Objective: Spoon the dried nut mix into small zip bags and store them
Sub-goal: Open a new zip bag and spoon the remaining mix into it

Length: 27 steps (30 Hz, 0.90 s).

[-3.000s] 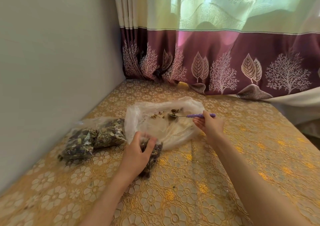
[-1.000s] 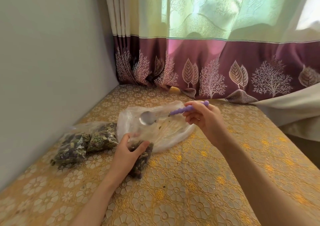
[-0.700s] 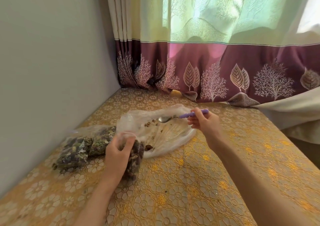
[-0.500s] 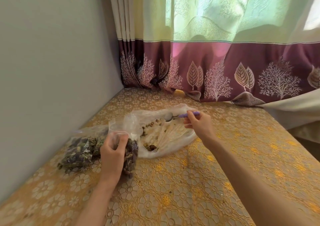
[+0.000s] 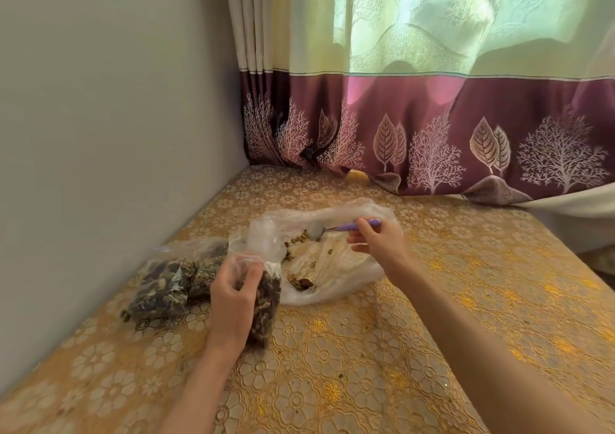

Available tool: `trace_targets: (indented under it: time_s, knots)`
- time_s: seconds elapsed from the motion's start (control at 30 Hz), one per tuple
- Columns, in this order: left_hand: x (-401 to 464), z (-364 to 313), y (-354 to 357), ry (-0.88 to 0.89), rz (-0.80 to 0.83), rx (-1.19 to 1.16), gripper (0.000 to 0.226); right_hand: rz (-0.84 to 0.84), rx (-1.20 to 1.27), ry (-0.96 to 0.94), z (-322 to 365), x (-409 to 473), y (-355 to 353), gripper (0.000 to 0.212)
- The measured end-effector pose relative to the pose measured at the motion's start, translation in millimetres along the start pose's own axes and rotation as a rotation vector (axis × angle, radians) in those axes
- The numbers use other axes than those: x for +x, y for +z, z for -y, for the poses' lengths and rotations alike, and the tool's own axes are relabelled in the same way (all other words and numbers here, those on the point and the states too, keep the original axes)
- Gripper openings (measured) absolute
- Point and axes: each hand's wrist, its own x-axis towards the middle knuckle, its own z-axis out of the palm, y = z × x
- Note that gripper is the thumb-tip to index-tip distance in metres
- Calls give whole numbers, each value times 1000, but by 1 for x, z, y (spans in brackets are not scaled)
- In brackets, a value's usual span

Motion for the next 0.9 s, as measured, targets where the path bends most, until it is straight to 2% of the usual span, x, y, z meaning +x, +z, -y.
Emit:
trace_targets:
  time_s: [0.23,0.53,0.67,0.73,0.9]
  knots:
    - [1,4,1,-1,-11,-22,9,195,94,45,10,-17,6,42]
    - [3,6,1,29,-28,0,9,267,152,103,10,-38,4,22]
    - [2,5,1,24,-27,13,8,344,233,151,9,-48,8,35]
    - [2,6,1,16,-17,27,7,344,301,211,8,-50,7,37]
    - [1,4,0,10,3,49,7,218,460,379,5,-48,-2,24]
